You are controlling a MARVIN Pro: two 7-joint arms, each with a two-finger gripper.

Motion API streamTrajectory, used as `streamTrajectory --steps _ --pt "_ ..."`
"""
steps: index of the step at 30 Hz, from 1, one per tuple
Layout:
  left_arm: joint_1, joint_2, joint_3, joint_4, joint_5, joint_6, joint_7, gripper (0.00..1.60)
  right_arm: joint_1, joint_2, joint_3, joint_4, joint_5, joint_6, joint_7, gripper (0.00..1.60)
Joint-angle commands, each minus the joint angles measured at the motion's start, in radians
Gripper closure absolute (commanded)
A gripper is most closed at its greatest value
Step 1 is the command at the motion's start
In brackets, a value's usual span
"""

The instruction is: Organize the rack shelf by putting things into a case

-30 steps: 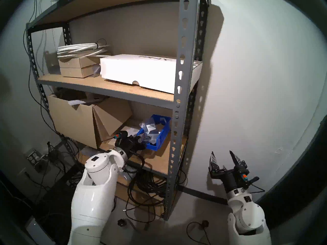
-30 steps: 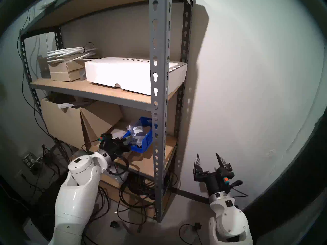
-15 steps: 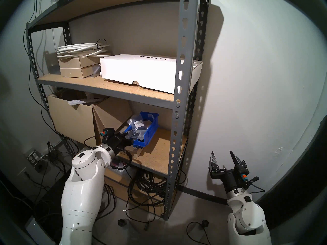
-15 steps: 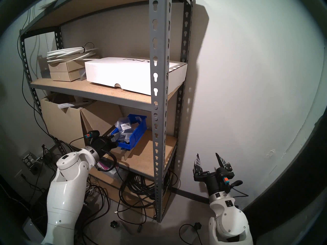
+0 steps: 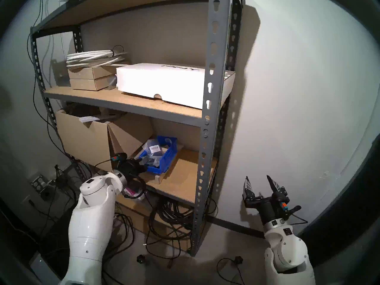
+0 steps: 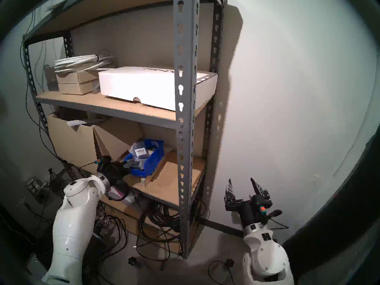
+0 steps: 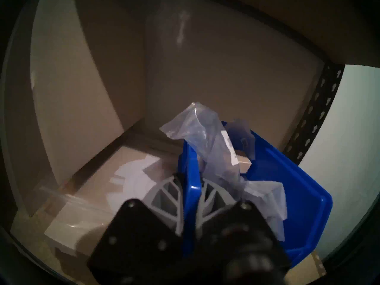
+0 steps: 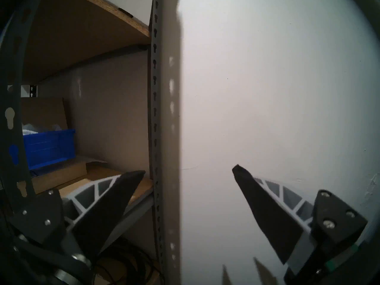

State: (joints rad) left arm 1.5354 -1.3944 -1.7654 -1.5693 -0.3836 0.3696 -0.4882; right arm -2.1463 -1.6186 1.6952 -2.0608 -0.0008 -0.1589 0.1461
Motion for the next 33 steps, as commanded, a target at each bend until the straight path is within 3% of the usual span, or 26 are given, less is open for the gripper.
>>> streamTrajectory --steps 1,26,30,33 --pt "-0.087 0.024 -0.009 0.014 -0.019 -0.029 -0.039 1.60 0.003 -0.002 -0.001 -0.020 0.002 -0.004 -0.001 0.00" --pt "-0.097 0.037 -0.001 0.087 0.007 -0.060 -0.073 1.60 0.002 -0.002 -0.001 -0.021 0.002 -0.004 -0.001 0.00" --pt "-0.105 0.039 0.004 0.092 0.012 -0.055 -0.074 1.53 0.002 -0.002 -0.001 -0.021 0.002 -0.004 -0.001 0.00" --pt "-0.108 0.037 0.010 0.102 0.017 -0.059 -0.069 1.22 0.002 -0.002 -0.001 -0.021 0.002 -0.004 -0.001 0.00"
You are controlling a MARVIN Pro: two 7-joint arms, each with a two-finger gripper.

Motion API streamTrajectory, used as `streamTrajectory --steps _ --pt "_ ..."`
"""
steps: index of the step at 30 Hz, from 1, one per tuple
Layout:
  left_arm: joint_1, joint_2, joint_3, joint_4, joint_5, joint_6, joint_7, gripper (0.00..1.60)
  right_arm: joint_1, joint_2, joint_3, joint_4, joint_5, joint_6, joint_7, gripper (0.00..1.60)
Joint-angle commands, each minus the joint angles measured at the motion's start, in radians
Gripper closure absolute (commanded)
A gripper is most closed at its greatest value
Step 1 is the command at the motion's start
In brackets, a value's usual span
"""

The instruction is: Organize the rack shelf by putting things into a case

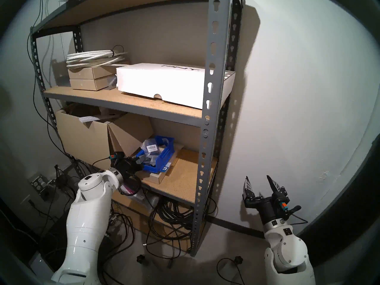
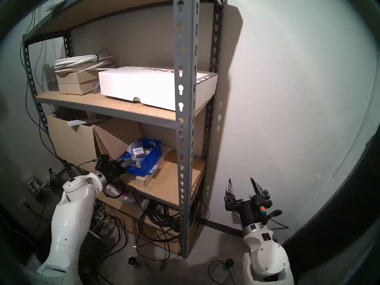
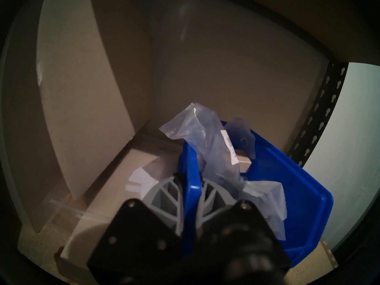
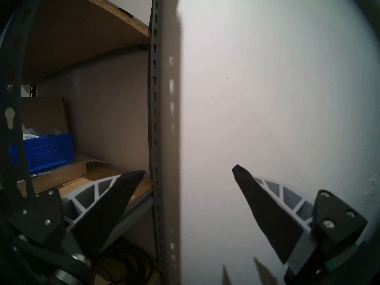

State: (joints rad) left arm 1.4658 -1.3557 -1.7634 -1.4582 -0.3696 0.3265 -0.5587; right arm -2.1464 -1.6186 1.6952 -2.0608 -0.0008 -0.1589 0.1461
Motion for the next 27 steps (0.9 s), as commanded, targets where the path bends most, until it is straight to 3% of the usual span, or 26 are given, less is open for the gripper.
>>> streamTrajectory --steps 1,11,14,20,27 --pt "-0.038 0.000 0.009 -0.008 0.004 -0.017 -0.002 1.24 0.002 -0.002 -0.001 -0.021 0.002 -0.004 -0.001 0.00" --pt "-0.030 -0.002 -0.001 -0.010 0.000 -0.026 0.007 1.10 0.002 -0.002 -0.001 -0.021 0.002 -0.004 -0.001 0.00" --pt "-0.029 0.004 -0.009 -0.015 -0.005 -0.022 0.003 0.95 0.002 -0.002 -0.001 -0.021 0.002 -0.004 -0.001 0.00" --pt "-0.022 0.010 -0.027 -0.038 -0.007 -0.022 0.001 0.80 0.002 -0.002 -0.001 -0.021 0.002 -0.004 -0.001 0.00" --pt "-0.014 0.009 -0.038 -0.063 -0.017 -0.010 -0.013 0.44 0.002 -0.002 -0.001 -0.021 0.002 -0.004 -0.001 0.00"
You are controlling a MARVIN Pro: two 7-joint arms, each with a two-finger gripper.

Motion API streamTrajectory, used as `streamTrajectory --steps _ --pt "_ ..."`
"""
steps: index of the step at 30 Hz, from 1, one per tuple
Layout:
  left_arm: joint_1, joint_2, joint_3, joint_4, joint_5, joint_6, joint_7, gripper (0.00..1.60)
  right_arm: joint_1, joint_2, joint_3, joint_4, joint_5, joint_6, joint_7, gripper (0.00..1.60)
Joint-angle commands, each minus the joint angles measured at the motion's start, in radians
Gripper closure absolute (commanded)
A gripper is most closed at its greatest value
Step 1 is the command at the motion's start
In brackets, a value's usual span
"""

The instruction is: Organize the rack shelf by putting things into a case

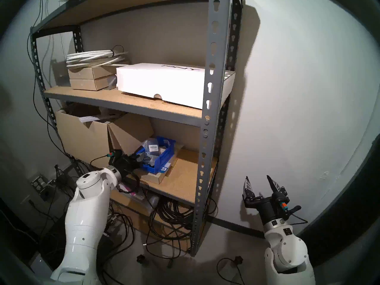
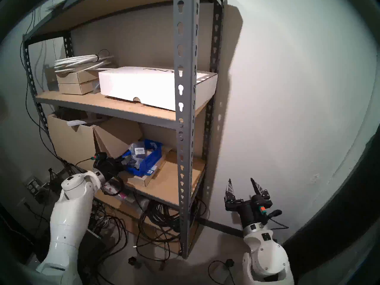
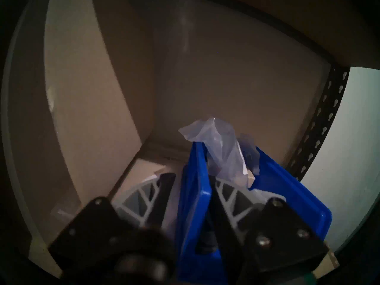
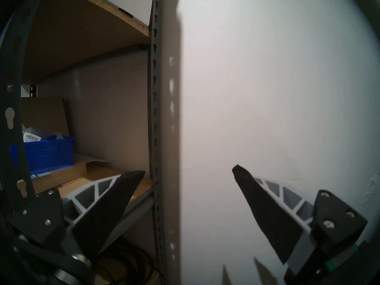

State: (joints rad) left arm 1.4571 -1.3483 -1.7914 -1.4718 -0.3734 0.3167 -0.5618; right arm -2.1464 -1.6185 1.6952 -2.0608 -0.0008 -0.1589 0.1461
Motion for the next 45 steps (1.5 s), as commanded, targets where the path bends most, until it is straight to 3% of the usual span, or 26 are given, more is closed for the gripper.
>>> streamTrajectory --steps 1,13,24,34,37,45 --pt "-0.002 -0.003 -0.012 -0.055 -0.014 -0.002 -0.005 0.40 0.002 -0.002 -0.001 -0.021 0.002 -0.004 -0.001 0.00" --pt "0.008 -0.006 -0.037 -0.100 -0.028 0.007 -0.009 0.36 0.002 -0.002 -0.001 -0.021 0.002 -0.004 -0.001 0.00" --pt "0.068 -0.032 -0.082 -0.223 -0.066 0.011 -0.030 0.37 0.002 -0.002 -0.001 -0.021 0.002 -0.004 -0.001 0.00" --pt "0.190 -0.092 -0.130 -0.361 -0.088 0.001 -0.021 0.44 0.003 -0.002 -0.001 -0.020 0.002 -0.004 -0.001 0.00" --pt "0.235 -0.114 -0.137 -0.400 -0.087 -0.010 -0.017 0.36 0.003 -0.002 -0.001 -0.020 0.002 -0.004 -0.001 0.00" --pt "0.329 -0.180 -0.145 -0.503 -0.071 -0.054 0.027 0.40 0.003 -0.002 -0.001 -0.020 0.002 -0.004 -0.001 0.00"
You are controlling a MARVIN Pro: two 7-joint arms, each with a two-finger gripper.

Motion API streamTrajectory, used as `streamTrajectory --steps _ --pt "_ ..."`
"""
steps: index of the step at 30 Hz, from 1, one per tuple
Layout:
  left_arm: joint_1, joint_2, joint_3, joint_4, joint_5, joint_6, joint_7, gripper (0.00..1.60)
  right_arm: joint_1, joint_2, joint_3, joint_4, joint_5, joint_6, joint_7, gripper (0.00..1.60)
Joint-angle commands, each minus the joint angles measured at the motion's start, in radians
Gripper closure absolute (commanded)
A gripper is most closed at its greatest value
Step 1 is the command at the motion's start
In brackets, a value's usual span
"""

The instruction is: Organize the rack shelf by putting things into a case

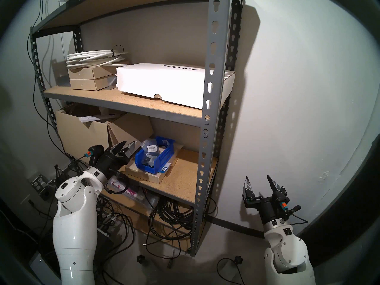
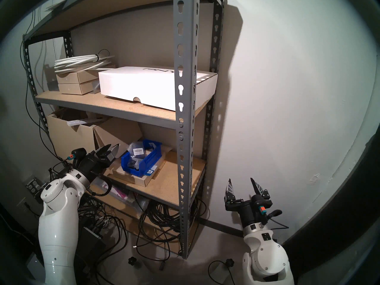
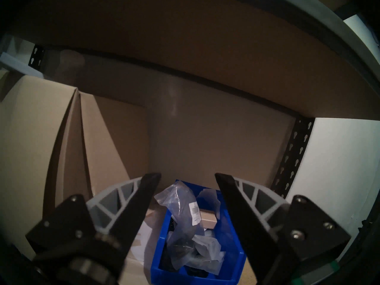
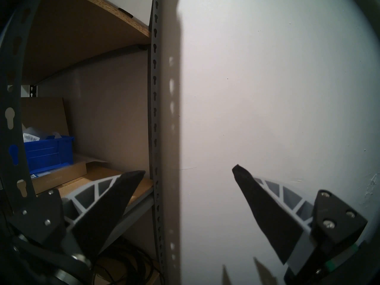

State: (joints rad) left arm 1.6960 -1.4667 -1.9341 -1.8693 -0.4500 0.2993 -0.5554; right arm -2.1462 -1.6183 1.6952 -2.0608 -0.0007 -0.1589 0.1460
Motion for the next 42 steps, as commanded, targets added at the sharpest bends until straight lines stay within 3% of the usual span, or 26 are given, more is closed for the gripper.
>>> streamTrajectory --steps 1,11,32,36,38,39,42 --pt "0.098 -0.067 0.000 -0.111 0.006 -0.042 0.021 0.41 0.003 -0.002 -0.001 -0.020 0.002 -0.004 -0.001 0.00" --pt "0.211 -0.118 0.032 -0.228 0.070 -0.096 0.069 0.40 0.002 -0.002 -0.001 -0.021 0.002 -0.004 -0.001 0.00" --pt "0.326 -0.169 0.126 -0.280 0.171 -0.223 0.086 0.45 0.002 -0.002 -0.001 -0.021 0.002 -0.003 -0.001 0.00" --pt "0.328 -0.171 0.129 -0.273 0.180 -0.232 0.088 0.38 0.002 -0.002 -0.001 -0.022 0.002 -0.003 -0.001 0.00" --pt "0.322 -0.171 0.126 -0.268 0.184 -0.233 0.092 0.26 0.002 -0.002 -0.001 -0.022 0.002 -0.003 -0.001 0.00" --pt "0.317 -0.170 0.125 -0.264 0.184 -0.232 0.091 0.03 0.002 -0.002 -0.001 -0.022 0.002 -0.003 -0.001 0.00" --pt "0.317 -0.172 0.125 -0.264 0.185 -0.234 0.091 0.00 0.002 -0.002 -0.001 -0.022 0.002 -0.003 -0.001 0.00"
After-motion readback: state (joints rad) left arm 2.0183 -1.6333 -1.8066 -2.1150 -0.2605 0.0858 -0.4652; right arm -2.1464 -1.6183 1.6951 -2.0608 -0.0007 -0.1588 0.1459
